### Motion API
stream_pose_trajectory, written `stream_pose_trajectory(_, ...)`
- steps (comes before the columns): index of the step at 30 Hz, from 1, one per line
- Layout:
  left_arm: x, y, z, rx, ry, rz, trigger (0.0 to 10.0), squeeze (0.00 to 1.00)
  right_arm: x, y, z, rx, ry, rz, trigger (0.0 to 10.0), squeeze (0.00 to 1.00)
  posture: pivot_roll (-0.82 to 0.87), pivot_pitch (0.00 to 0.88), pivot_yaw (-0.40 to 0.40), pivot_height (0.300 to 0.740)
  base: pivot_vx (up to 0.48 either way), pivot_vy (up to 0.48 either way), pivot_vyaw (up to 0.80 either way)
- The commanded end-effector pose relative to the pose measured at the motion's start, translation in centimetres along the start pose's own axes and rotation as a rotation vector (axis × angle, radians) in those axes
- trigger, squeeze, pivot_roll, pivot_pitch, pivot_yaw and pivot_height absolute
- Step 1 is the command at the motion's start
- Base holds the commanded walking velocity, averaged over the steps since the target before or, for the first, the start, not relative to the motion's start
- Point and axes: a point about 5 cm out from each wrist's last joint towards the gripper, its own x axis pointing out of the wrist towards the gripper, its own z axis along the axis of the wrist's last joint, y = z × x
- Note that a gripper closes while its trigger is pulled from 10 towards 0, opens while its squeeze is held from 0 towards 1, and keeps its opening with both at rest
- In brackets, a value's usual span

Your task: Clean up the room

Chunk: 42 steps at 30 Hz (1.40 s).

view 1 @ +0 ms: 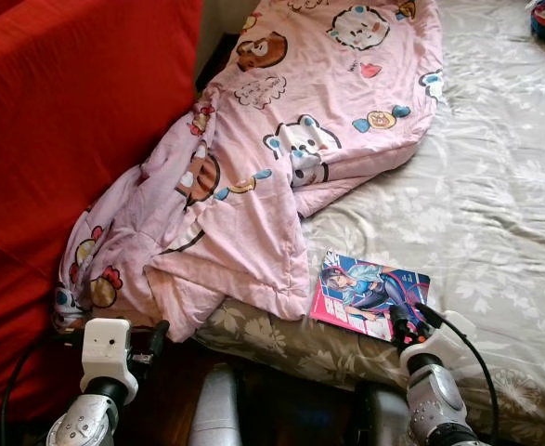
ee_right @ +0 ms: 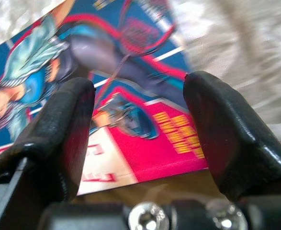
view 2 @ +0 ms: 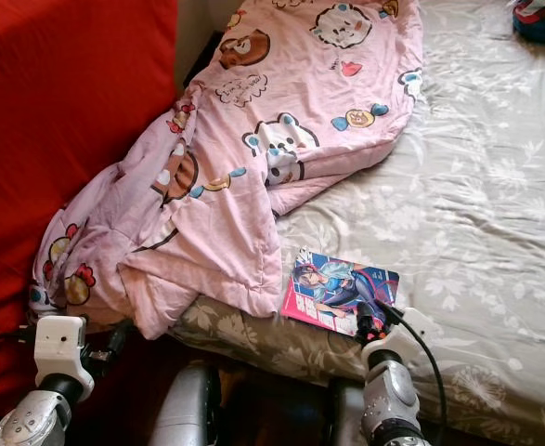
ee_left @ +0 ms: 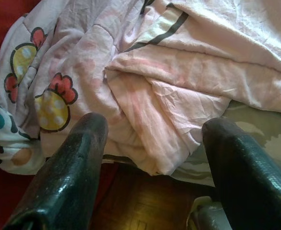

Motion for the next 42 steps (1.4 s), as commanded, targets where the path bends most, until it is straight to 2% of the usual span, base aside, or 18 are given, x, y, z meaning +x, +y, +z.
stream_pose_trajectory(1,-0.6,0.6,-0.6,0.009,0.043,0.017,10.0,0.0,-0.7,-1.0,-0.9,0.005,0.017,-0.033,10.0,0.0,0.25,0.301,0.102,0.632,0.0,0.0,0.0)
stream_pose_trajectory(7,-0.1,0.2,-0.4,0.006,0.032,0.009,10.0,0.0,-1.4,-1.6,-1.9,0.018,0.046,-0.048,10.0,0.0,0.23,0.291,0.104,0.632,0.0,0.0,0.0)
stream_pose_trajectory(10,0.0,0.0,-0.2,0.005,0.027,0.003,10.0,0.0,-1.5,-1.5,-2.4,0.026,0.076,-0.027,10.0,0.0,0.24,0.285,0.106,0.632,0.0,0.0,0.0)
stream_pose_trajectory(15,-0.2,0.1,-0.1,0.01,0.029,-0.002,10.0,0.0,-1.4,-0.8,-2.5,0.057,0.076,-0.002,10.0,0.0,0.24,0.28,0.109,0.632,0.0,0.0,0.0)
stream_pose_trajectory(21,-0.3,0.5,0.2,0.034,0.025,0.004,10.0,0.0,-1.2,-1.1,-2.3,0.117,0.075,-0.022,10.0,0.0,0.25,0.282,0.112,0.632,0.0,0.0,0.0)
stream_pose_trajectory(24,-0.5,0.8,0.4,0.037,0.024,0.006,10.0,0.0,-1.3,-1.4,-2.6,0.206,0.1,-0.027,10.0,0.0,0.26,0.287,0.119,0.632,0.0,0.0,0.0)
stream_pose_trajectory(25,-0.5,0.8,0.4,0.037,0.024,0.006,10.0,0.0,-1.3,-1.4,-2.6,0.206,0.1,-0.027,10.0,0.0,0.26,0.287,0.119,0.632,0.0,0.0,0.0)
stream_pose_trajectory(26,-0.6,0.8,0.6,0.04,0.023,0.004,10.0,0.0,-1.4,-1.4,-2.9,0.252,0.112,-0.021,10.0,0.0,0.26,0.288,0.12,0.632,0.0,0.0,0.0)
stream_pose_trajectory(27,-0.6,0.8,0.8,0.043,0.018,0.001,10.0,0.0,-1.6,-1.3,-3.4,0.355,0.135,-0.009,10.0,0.0,0.26,0.289,0.122,0.632,0.0,0.0,0.0)
stream_pose_trajectory(29,-0.6,0.6,1.1,0.048,0.01,-0.006,10.0,0.0,-1.8,-1.5,-3.7,0.417,0.148,-0.01,10.0,0.0,0.27,0.291,0.124,0.632,0.0,0.0,0.0)
stream_pose_trajectory(37,-1.0,0.7,1.6,0.06,0.003,-0.014,10.0,0.0,-2.3,-1.6,-4.8,0.54,0.192,-0.029,10.0,0.0,0.29,0.307,0.136,0.632,0.0,0.0,0.0)
stream_pose_trajectory(42,-1.7,0.8,1.7,0.065,0.01,-0.012,10.0,0.0,-2.8,-3.0,-4.9,0.661,0.168,-0.115,10.0,0.0,0.31,0.319,0.143,0.632,0.0,0.0,0.0)
